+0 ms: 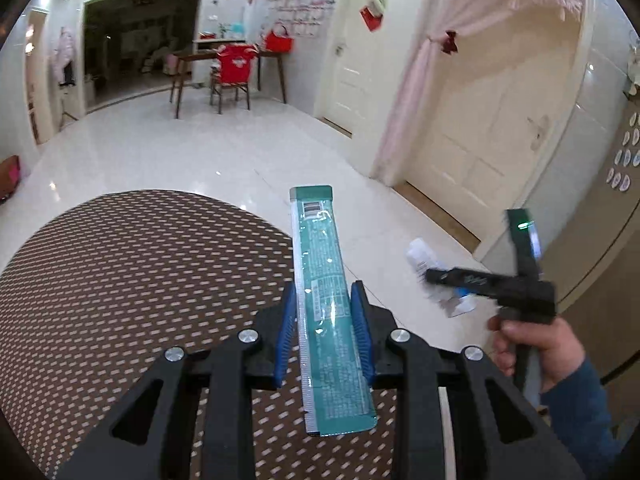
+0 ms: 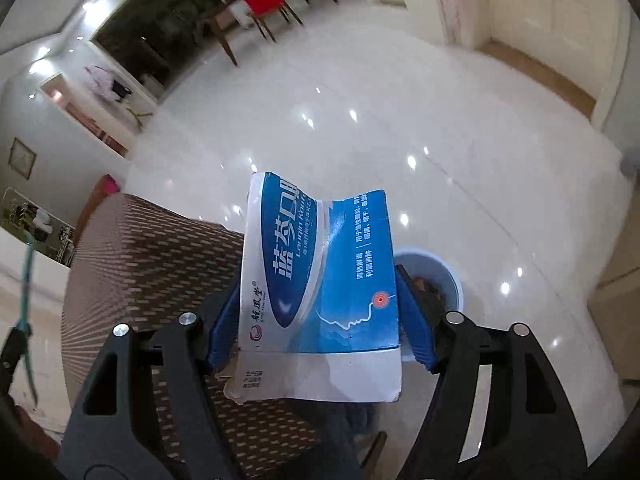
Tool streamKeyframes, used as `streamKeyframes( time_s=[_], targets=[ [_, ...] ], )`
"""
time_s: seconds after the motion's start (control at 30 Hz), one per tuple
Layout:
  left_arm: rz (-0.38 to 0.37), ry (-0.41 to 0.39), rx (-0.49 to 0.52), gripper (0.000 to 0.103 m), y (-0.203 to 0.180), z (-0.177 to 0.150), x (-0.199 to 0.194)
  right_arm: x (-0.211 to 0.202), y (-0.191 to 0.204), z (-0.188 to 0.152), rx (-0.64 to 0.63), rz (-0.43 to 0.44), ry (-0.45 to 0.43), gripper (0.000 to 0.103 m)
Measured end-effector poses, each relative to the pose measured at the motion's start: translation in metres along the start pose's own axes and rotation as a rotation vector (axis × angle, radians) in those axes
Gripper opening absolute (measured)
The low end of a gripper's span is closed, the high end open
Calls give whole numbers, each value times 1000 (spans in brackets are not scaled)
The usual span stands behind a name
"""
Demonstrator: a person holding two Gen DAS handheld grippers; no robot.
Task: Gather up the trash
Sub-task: 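Carry the teal packet and toothpaste box over the blue bin and drop them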
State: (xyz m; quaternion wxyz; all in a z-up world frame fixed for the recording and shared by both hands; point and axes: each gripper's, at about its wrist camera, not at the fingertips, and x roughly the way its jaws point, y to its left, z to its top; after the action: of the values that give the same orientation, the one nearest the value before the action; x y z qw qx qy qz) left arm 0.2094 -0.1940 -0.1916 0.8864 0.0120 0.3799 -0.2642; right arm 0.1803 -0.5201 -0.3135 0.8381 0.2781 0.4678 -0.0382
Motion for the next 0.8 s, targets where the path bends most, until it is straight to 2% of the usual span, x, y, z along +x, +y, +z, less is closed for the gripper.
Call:
streamKeyframes(
  time_s=[0.07,0.1,0.13,0.2,0.3,0.43,0.8],
  targets=[
    [-12,21,6,27,-9,4,15,17,-15,0,45,-1,44,71],
    [-18,31,11,27,-13,6,23,21,-18,2,59,0,52,76],
    [-24,41,18,27,-18,10,30,25,-23,3,74,-1,57,85],
    [-32,55,29,27,-25,16,44,29,-29,3,96,-8,64,92],
    [-49,77,45,27,-35,20,63,32,-39,13,112,-9,53,93],
    [-82,115,68,27,-50,21,89,18,-33,16,137,3,-8,94],
    [-178,279,111,27,-96,15,177,-55,-42,26,192,52,-216,96]
  ],
)
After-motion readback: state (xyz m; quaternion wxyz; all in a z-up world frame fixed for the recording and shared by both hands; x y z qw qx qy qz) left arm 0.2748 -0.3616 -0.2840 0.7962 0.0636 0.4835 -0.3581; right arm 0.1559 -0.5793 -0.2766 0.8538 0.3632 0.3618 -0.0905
